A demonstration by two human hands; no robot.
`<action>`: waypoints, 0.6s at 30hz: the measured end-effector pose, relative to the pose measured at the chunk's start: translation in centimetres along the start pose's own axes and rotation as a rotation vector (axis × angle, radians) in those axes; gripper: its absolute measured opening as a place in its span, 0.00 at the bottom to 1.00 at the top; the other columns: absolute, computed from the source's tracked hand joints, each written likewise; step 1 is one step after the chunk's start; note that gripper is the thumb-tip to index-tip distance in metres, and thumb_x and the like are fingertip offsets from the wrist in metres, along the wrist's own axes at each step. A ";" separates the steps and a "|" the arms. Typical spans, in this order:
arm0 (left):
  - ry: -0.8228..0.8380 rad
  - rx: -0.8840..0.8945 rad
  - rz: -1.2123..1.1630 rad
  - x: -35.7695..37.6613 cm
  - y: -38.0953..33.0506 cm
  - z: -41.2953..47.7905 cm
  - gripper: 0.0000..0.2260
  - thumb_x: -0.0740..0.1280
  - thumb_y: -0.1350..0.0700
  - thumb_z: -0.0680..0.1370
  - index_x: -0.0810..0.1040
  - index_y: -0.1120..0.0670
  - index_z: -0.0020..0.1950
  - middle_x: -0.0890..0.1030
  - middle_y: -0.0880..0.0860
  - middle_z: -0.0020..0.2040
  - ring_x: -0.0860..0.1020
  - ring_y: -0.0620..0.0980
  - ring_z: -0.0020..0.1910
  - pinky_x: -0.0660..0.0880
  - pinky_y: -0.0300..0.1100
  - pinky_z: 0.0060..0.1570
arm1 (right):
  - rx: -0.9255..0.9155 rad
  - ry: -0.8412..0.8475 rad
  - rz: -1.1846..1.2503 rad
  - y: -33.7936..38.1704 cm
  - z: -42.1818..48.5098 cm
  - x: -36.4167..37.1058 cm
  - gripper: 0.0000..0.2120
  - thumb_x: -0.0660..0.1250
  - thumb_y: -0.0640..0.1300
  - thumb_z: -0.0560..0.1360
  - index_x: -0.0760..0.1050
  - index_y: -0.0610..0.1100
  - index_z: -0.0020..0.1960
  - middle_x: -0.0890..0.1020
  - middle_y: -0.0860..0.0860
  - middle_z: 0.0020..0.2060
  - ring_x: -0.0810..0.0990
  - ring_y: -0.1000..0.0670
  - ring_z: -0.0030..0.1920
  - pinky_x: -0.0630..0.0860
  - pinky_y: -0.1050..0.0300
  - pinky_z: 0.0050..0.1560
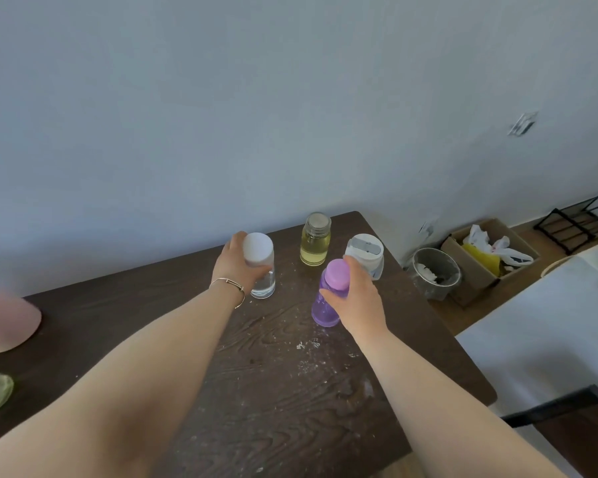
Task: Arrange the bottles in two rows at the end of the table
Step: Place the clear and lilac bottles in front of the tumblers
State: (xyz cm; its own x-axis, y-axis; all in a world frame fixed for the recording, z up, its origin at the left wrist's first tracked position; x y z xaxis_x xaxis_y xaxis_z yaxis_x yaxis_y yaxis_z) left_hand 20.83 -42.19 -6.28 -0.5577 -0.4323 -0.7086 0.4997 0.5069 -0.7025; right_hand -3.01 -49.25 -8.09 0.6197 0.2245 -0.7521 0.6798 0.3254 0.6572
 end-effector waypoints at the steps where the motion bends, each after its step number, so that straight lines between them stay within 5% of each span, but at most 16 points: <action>1: -0.013 0.000 -0.013 -0.4 0.1 -0.7 0.32 0.77 0.50 0.66 0.66 0.49 0.66 0.74 0.54 0.62 0.75 0.58 0.57 0.69 0.44 0.49 | -0.013 -0.004 0.014 0.6 -0.1 0.0 0.39 0.78 0.53 0.70 0.61 0.52 0.74 0.73 0.50 0.67 0.74 0.47 0.65 0.78 0.47 0.62; 18: -0.186 -0.172 -0.068 -12.0 8.3 -17.2 0.33 0.76 0.53 0.66 0.66 0.47 0.67 0.74 0.51 0.61 0.72 0.52 0.52 0.72 0.45 0.50 | -0.180 0.172 0.127 11.5 -10.1 4.2 0.37 0.76 0.51 0.72 0.61 0.53 0.75 0.74 0.49 0.65 0.75 0.45 0.61 0.75 0.47 0.58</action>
State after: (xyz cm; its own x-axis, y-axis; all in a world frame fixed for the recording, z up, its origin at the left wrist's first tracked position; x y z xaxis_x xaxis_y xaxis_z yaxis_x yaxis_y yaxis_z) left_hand 20.27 -19.97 -2.44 -0.4470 -0.5914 -0.6712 0.3364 0.5841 -0.7387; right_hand 3.51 -35.26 -4.19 0.6091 0.4220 -0.6715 0.5105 0.4393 0.7392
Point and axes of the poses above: each hand's wrist, its own z-axis towards the middle knuckle, its own x-axis out of the palm, y = z × x, the point moved 1 cm from there along z, towards the middle knuckle
